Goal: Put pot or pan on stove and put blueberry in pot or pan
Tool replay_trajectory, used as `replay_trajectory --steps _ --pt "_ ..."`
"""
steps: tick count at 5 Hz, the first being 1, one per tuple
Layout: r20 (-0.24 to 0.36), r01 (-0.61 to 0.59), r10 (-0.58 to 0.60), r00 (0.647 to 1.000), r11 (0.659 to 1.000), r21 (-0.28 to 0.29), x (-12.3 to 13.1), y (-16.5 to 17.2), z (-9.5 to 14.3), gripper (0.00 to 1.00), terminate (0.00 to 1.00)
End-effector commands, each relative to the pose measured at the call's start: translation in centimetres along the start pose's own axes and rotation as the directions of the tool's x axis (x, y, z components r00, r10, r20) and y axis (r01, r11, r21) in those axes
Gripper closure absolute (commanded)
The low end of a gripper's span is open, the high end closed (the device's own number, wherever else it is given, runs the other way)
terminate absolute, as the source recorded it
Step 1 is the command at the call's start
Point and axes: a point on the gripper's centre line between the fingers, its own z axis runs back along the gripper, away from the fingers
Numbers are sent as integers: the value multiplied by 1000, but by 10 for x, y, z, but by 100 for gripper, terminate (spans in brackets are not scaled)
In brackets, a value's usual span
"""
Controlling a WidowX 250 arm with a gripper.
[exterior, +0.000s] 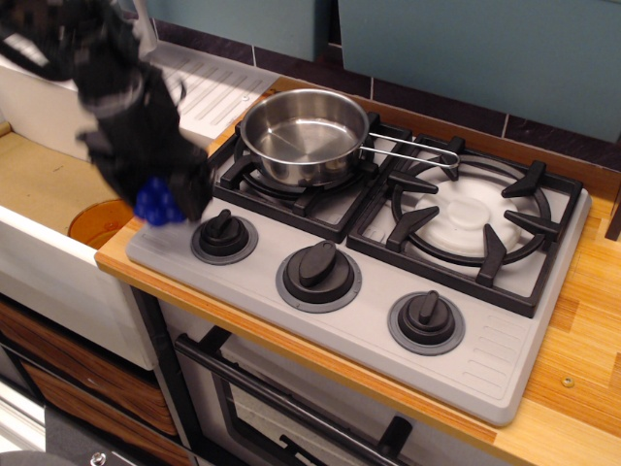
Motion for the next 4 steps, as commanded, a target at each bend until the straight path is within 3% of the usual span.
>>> replay_trajectory --steps 1,2,4 --pt "16 1 -2 1000 999 44 45 -8 52 100 0" --pt "16 -11 11 1000 999 45 61 -20 57 100 0" --pt "29 -52 51 998 998 40 82 -43 46 100 0"
